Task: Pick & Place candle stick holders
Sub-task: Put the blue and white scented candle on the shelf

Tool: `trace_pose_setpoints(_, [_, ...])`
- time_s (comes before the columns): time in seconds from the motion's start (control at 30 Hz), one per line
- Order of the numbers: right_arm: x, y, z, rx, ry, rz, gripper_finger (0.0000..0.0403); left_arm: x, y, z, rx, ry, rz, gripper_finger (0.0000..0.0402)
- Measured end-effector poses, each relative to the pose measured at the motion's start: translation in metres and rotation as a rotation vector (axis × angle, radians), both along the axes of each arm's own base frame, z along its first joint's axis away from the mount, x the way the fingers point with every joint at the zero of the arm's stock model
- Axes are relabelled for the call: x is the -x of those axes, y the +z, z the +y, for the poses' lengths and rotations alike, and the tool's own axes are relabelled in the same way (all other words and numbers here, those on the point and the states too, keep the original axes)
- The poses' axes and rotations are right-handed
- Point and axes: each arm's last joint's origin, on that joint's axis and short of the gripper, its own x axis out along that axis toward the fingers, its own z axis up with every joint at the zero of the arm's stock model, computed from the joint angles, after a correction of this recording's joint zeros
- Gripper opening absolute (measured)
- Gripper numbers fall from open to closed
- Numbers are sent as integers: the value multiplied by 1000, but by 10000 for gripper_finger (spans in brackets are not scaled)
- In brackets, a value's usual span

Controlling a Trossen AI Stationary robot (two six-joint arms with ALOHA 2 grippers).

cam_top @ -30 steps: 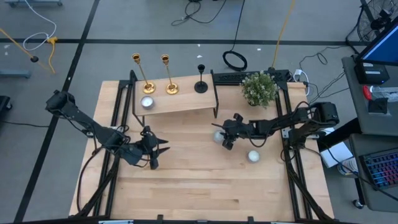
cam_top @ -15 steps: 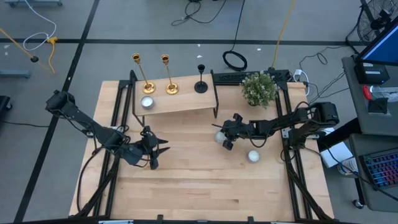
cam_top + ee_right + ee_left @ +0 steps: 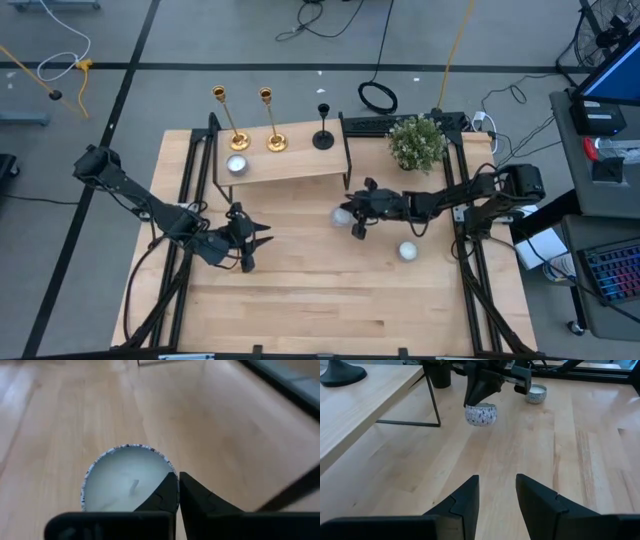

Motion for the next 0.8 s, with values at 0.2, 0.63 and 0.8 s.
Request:
trace_pose_setpoints(0.2, [-15,21,0,67,35,-57,3,0,0,0,-11,-6,3,136])
trace_pose_setpoints(0.63, [-54,95,-3,282,103,-164,2,0,0,0,-19,-10,5,136])
trace_pose_setpoints(0.8, [-61,117,-8,318,95,-195,2,0,0,0,-35,-9,5,136])
